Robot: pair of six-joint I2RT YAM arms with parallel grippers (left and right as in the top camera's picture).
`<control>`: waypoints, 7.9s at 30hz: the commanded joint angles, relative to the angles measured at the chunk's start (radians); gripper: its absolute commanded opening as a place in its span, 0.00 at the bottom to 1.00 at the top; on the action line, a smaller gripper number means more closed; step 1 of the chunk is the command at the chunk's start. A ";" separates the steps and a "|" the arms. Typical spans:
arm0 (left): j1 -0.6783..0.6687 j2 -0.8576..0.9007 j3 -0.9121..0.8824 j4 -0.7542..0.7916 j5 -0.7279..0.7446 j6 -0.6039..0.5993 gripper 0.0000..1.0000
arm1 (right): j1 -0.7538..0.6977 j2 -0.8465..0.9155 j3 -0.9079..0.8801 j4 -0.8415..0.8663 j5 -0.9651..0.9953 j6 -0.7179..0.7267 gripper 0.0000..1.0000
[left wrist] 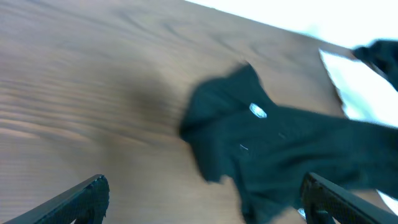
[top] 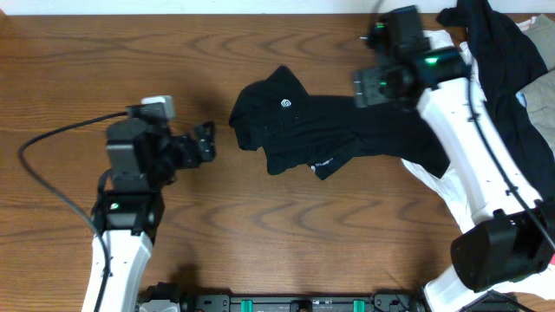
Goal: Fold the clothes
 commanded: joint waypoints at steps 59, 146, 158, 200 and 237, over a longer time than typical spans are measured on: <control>-0.682 0.760 0.021 0.571 -0.151 -0.563 0.06 | -0.297 -0.009 0.005 -0.227 -0.029 0.047 0.84; -0.246 -0.045 0.117 0.022 -0.406 0.058 0.06 | -0.047 -0.299 -0.235 -0.147 -0.380 -0.087 0.01; -0.246 -0.143 0.343 0.012 -0.451 0.225 0.06 | -0.212 -0.351 0.115 -0.237 -0.331 -0.089 0.01; -0.037 0.430 0.929 0.006 -0.056 0.156 0.06 | -0.287 -0.037 0.371 -0.050 -0.451 -0.102 0.02; -0.038 0.724 0.967 -0.680 -0.121 0.173 0.53 | -0.287 -0.051 0.135 -0.415 -0.216 -0.155 0.40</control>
